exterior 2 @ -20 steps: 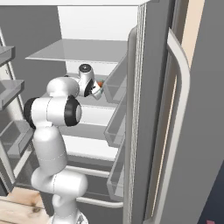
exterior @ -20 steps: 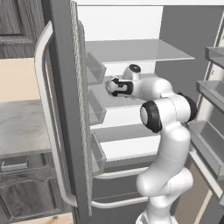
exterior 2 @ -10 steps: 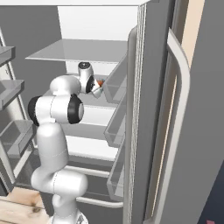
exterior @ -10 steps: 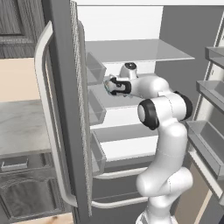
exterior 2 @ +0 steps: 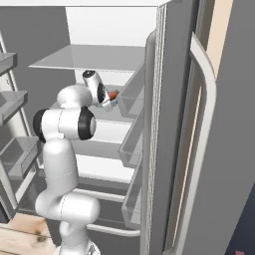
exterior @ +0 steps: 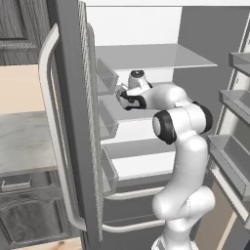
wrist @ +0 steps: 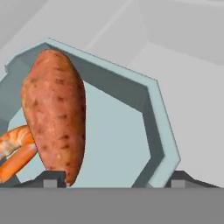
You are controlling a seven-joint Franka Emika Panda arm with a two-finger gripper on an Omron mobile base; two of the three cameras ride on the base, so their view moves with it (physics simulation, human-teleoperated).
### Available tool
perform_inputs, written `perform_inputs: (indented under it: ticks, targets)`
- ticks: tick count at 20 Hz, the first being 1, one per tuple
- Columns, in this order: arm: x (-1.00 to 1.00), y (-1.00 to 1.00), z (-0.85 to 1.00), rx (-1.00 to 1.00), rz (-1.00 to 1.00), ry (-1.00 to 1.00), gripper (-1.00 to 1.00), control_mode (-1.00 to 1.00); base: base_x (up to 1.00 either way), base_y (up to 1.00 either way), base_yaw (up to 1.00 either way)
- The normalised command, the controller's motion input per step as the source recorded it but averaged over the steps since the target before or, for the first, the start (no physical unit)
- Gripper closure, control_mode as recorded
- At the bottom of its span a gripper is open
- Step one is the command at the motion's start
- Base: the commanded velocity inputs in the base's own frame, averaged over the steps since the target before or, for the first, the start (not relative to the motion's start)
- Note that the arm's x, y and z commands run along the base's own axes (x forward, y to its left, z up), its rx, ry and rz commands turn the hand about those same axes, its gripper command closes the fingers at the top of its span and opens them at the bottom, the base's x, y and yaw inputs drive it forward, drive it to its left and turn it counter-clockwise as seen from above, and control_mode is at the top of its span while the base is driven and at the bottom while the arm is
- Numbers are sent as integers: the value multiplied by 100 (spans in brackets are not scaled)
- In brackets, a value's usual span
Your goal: Place the tupperware containing the shrimp and sweet potato meal in the microwave. Close the microwave door and press the start button to reheat the meal.
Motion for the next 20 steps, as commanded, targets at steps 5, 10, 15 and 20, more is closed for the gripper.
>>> perform_inputs:
  ticks: [5,10,15,20]
  targets:
    - [0,0,-62,-6,-16,3,100,-100,0,0,0]
    - [0,0,-31,-2,-8,5,100,-100,0,0,0]
    - [-5,0,0,0,0,0,100,-100,0,0,0]
    - [-58,0,-9,0,-4,0,100,-100,0,0,0]
